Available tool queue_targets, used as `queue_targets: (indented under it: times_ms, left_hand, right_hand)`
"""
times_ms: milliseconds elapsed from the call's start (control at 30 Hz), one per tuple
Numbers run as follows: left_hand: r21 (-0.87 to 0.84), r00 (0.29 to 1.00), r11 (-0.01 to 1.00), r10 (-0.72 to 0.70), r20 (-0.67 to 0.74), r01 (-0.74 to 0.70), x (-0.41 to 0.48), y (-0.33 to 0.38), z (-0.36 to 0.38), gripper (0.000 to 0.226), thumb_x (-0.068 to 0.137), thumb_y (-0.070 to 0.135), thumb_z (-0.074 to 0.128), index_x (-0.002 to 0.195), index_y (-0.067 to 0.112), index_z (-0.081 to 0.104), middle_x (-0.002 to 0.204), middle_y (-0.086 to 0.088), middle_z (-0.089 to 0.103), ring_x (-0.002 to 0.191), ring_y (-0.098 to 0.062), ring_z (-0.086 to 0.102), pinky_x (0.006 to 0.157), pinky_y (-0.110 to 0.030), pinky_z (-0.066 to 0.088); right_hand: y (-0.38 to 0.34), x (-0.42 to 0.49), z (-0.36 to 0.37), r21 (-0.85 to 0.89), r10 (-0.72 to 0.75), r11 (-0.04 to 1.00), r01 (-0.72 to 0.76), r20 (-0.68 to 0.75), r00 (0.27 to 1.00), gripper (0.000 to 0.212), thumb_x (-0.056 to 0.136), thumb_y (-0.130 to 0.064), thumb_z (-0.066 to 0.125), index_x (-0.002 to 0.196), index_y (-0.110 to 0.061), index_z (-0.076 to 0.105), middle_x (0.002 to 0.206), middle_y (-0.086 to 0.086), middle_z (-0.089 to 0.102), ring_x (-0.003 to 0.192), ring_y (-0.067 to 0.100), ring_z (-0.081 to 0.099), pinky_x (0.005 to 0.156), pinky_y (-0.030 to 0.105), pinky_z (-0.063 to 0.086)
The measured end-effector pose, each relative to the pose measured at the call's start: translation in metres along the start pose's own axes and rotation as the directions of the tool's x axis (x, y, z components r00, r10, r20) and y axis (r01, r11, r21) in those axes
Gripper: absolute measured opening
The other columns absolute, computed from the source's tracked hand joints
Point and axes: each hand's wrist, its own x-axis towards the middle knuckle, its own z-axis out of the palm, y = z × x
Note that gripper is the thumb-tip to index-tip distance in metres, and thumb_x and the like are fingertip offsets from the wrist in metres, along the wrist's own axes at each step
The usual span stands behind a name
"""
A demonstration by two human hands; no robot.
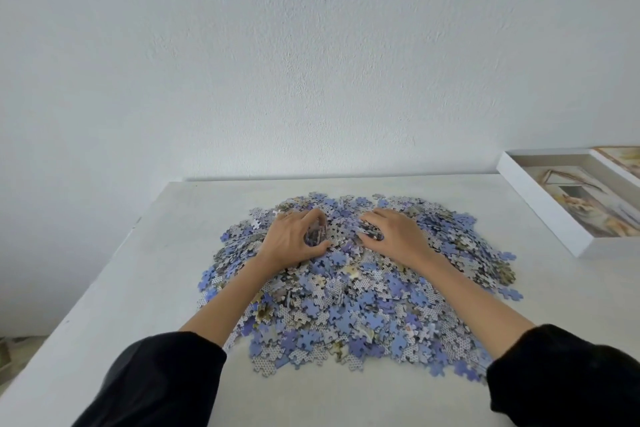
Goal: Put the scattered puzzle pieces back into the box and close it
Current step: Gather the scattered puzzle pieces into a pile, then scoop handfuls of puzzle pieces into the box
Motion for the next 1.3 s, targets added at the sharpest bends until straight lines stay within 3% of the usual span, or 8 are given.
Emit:
queue_targets:
  times_ms: [200, 333, 433, 500, 667, 867, 1067, 1300]
  left_hand:
    - [-0.053, 0.997, 0.997, 0.045, -0.069, -0.049, 0.0, -0.002, 0.002, 0.043, 0.077, 0.052, 0.037, 0.102, 0.023, 0.056, 0.062, 0.01, 0.047, 0.054, -0.008, 0.048, 0.066, -0.021, 0.037]
    - [-0.113, 0.992, 0.989, 0.083, -0.092, -0.093, -0.001, -0.001, 0.0, 0.034, 0.081, 0.045, 0.041, 0.101, 0.022, 0.055, 0.056, 0.006, 0.046, 0.049, -0.001, 0.046, 0.067, -0.021, 0.038]
    - [-0.184, 0.978, 0.967, 0.153, -0.143, -0.178, 0.0, 0.007, -0.01, 0.029, 0.081, 0.04, 0.046, 0.098, 0.02, 0.058, 0.057, 0.007, 0.048, 0.045, -0.001, 0.041, 0.051, -0.013, 0.035]
    - [-0.236, 0.965, 0.945, 0.187, -0.182, -0.228, 0.004, 0.013, -0.019, 0.027, 0.081, 0.04, 0.048, 0.095, 0.02, 0.06, 0.056, 0.004, 0.049, 0.044, -0.005, 0.039, 0.04, -0.012, 0.032]
    - [-0.412, 0.967, 0.885, 0.14, -0.212, -0.218, 0.012, 0.027, -0.033, 0.02, 0.078, 0.042, 0.055, 0.093, 0.028, 0.058, 0.065, 0.001, 0.054, 0.047, -0.008, 0.038, 0.045, -0.018, 0.032]
    - [-0.452, 0.97, 0.866, 0.131, -0.204, -0.212, 0.023, 0.053, -0.033, 0.018, 0.075, 0.042, 0.057, 0.091, 0.032, 0.056, 0.067, -0.001, 0.055, 0.046, -0.007, 0.037, 0.047, -0.017, 0.03]
    - [-0.479, 0.962, 0.849, 0.116, -0.245, -0.225, 0.046, 0.105, -0.023, 0.017, 0.076, 0.04, 0.058, 0.091, 0.032, 0.055, 0.068, -0.006, 0.054, 0.047, -0.007, 0.037, 0.048, -0.017, 0.029]
    - [-0.481, 0.96, 0.838, 0.161, -0.231, -0.256, 0.104, 0.191, 0.005, 0.015, 0.076, 0.038, 0.058, 0.09, 0.033, 0.056, 0.066, 0.008, 0.052, 0.051, -0.005, 0.044, 0.051, -0.017, 0.035]
  right_hand:
    - [-0.002, 0.004, -0.013, 0.065, -0.036, 0.997, 0.034, 0.027, 0.999, 0.039, 0.091, -0.036, 0.05, 0.12, -0.01, 0.055, 0.114, 0.008, 0.06, 0.068, 0.023, 0.064, 0.067, 0.032, 0.056]
    - [-0.005, 0.0, -0.018, 0.171, -0.013, 0.985, 0.019, -0.035, 0.999, 0.041, 0.09, -0.032, 0.054, 0.124, -0.008, 0.054, 0.122, 0.01, 0.059, 0.091, 0.024, 0.065, 0.086, 0.032, 0.052]
    - [-0.003, -0.006, -0.028, 0.288, 0.046, 0.957, -0.02, -0.083, 0.995, 0.042, 0.088, -0.028, 0.058, 0.125, -0.008, 0.054, 0.128, 0.011, 0.056, 0.111, 0.02, 0.059, 0.094, 0.019, 0.041]
    - [0.0, -0.01, -0.036, 0.362, 0.076, 0.932, -0.03, -0.112, 0.991, 0.043, 0.086, -0.026, 0.061, 0.125, -0.007, 0.054, 0.127, 0.009, 0.056, 0.112, 0.016, 0.057, 0.092, 0.014, 0.036]
    - [0.017, -0.017, -0.046, 0.444, 0.084, 0.896, -0.006, -0.157, 0.984, 0.046, 0.083, -0.028, 0.064, 0.122, -0.006, 0.056, 0.125, 0.008, 0.059, 0.114, 0.008, 0.052, 0.101, 0.024, 0.04]
    - [0.048, -0.027, -0.064, 0.518, 0.066, 0.851, 0.085, -0.266, 0.962, 0.034, 0.083, -0.028, 0.066, 0.111, -0.01, 0.062, 0.101, -0.008, 0.062, 0.091, 0.005, 0.058, 0.079, 0.021, 0.041]
    - [0.092, -0.038, -0.097, 0.514, -0.028, 0.838, 0.181, -0.292, 0.956, 0.011, 0.085, -0.027, 0.064, 0.093, -0.023, 0.058, 0.083, -0.002, 0.063, 0.076, 0.014, 0.057, 0.068, 0.026, 0.038]
    - [0.187, -0.052, -0.143, 0.435, -0.013, 0.887, 0.153, -0.308, 0.951, 0.019, 0.085, -0.029, 0.064, 0.093, -0.012, 0.061, 0.079, 0.008, 0.064, 0.07, 0.029, 0.058, 0.06, 0.028, 0.036]
